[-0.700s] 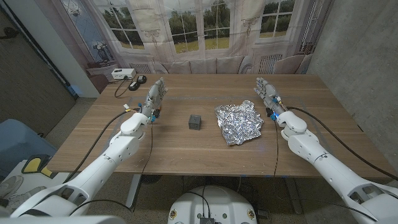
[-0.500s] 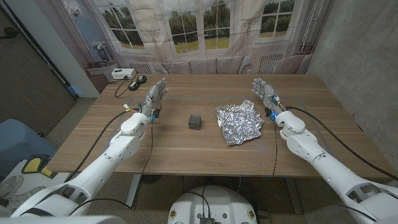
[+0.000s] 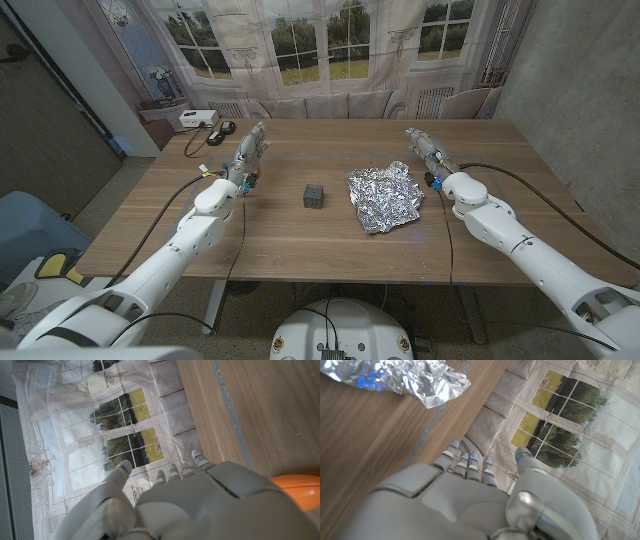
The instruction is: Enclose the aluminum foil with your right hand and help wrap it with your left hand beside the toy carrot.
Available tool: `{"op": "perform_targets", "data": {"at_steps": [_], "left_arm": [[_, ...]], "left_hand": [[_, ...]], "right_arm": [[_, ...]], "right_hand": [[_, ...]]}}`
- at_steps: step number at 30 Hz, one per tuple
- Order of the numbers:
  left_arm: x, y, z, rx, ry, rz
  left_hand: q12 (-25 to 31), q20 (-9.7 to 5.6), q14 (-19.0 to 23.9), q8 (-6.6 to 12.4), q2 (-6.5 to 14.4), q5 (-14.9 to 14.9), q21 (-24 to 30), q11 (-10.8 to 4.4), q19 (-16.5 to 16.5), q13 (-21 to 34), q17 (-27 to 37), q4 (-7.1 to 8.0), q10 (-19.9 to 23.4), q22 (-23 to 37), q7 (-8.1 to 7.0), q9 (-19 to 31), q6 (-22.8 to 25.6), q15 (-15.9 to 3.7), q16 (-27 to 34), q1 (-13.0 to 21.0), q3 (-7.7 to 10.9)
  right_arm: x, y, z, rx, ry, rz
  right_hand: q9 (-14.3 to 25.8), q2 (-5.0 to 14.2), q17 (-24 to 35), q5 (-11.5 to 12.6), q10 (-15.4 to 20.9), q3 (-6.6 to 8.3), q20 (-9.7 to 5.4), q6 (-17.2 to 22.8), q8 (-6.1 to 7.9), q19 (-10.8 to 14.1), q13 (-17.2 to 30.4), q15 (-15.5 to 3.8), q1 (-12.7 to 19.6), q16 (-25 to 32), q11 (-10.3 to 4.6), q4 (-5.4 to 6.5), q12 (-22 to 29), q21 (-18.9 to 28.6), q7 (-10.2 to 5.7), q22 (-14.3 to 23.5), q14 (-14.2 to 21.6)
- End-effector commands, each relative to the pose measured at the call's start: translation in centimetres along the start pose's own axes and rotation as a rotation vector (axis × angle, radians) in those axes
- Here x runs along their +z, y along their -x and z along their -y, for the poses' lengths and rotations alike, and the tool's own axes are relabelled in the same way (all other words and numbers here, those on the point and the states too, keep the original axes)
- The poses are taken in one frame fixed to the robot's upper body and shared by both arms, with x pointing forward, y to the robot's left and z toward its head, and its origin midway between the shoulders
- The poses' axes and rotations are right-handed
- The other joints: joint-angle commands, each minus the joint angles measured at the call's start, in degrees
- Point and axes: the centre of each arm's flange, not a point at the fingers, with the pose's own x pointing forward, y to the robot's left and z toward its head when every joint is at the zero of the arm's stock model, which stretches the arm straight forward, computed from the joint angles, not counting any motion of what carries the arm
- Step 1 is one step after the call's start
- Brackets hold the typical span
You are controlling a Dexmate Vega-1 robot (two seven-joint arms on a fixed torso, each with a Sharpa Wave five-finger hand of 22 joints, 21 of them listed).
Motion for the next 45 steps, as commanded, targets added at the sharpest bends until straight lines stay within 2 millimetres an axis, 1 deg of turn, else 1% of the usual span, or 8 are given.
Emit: {"op": "perform_targets", "data": {"at_steps": [1,4,9,21,28,40,45], "left_arm": [[0.1,-0.3,0.1,-0.01,-0.007,-0.002],[0.1,-0.4,0.1,-0.01,-0.006,-0.001],[0.3,-0.4,0.2,-0.012,-0.01,-0.001],[0.4,-0.5,0.6,-0.016,-0.007,-0.001],[0.6,-0.3,0.9,-0.019,-0.009,0.005],[0.4,0.7,0.6,-0.002,0.02,0.004],[0.3,1.2,0.3,0.011,0.019,-0.007]], "left_hand": [[-0.2,0.28,-1.0,-0.02,-0.4,0.1,-0.2,0.2,-0.3,0.0,0.1,-0.09,-0.4,0.2,-0.44,-0.1,0.2,0.29,0.1,-0.1,-0.52],[-0.2,0.42,-1.0,0.01,-0.4,0.1,-0.3,0.44,-0.3,0.0,0.1,-0.11,-0.4,0.2,-0.36,-0.1,0.3,0.43,0.1,-0.2,-0.62],[-0.2,0.5,-1.1,0.07,-0.4,0.1,-0.4,0.48,-0.2,0.0,0.0,-0.14,-0.4,0.2,-0.4,-0.1,0.5,0.45,0.1,-0.3,-0.73],[-0.3,0.63,-1.2,0.07,-0.4,0.2,-0.5,0.6,-0.2,-0.1,0.0,-0.19,-0.6,0.2,-0.34,-0.2,0.6,0.58,0.2,-0.6,-1.0],[-0.3,0.68,-1.3,0.06,-0.4,0.3,-0.6,0.65,-0.3,-0.1,0.0,-0.21,-0.5,0.2,-0.29,-0.2,0.6,0.61,0.2,-0.7,-1.14],[-0.3,0.74,-1.3,0.14,-0.4,0.4,-0.8,0.75,-0.2,-0.2,0.1,-0.25,-0.4,0.2,-0.41,-0.2,0.9,0.68,0.3,-1.0,-1.41],[-0.3,1.3,-1.5,0.15,-0.5,0.4,-1.0,0.81,-0.5,-0.2,0.1,-0.22,-0.4,0.2,-0.65,-0.2,1.1,1.04,0.2,-1.3,-1.64]], "right_arm": [[0.3,0.3,0.4,-0.032,0.22,-0.073],[0.4,0.4,0.4,-0.033,0.271,-0.093],[0.7,0.4,0.2,-0.019,0.334,-0.108],[1.6,0.9,-0.1,0.017,0.482,-0.14],[2.1,1.3,-0.5,0.03,0.581,-0.166],[2.3,1.7,-1.7,0.046,0.726,-0.207],[2.4,1.7,-2.3,0.047,0.769,-0.22]], "right_hand": [[-0.1,-0.02,0.0,0.1,1.0,0.25,0.39,1.4,0.74,0.4,0.0,0.73,0.8,0.6,0.08,-0.43,0.4,0.1,-0.02,0.2,0.8],[-0.1,0.06,-0.1,0.1,2.3,0.29,0.4,2.7,1.15,0.5,-0.2,0.71,1.2,0.7,0.27,-0.44,0.8,0.2,0.09,0.2,1.1],[-0.1,0.12,-0.2,0.1,3.0,0.33,0.58,3.3,1.29,0.8,-0.2,0.72,1.5,0.8,0.41,-0.46,0.9,0.3,0.03,0.2,1.4],[-0.2,0.42,-0.3,0.2,4.5,0.6,0.88,4.6,1.52,1.9,-0.5,0.5,2.6,1.3,-0.42,-0.62,1.2,0.7,0.14,0.2,2.8],[-0.2,0.41,-0.4,0.1,5.0,0.66,0.89,5.3,1.67,2.2,-0.6,0.39,3.0,1.4,-0.39,-0.69,1.3,0.7,0.2,0.2,3.3],[-0.2,0.4,-0.6,0.1,6.5,1.03,1.1,7.4,2.11,3.8,-0.8,-0.13,4.6,1.8,-0.87,-1.02,1.5,1.2,0.13,0.1,4.9],[-0.2,0.36,-0.7,0.1,6.7,1.19,1.14,7.9,2.2,4.2,-0.9,-0.23,5.2,1.8,-1.04,-1.16,1.5,1.2,0.12,0.1,5.0]]}}
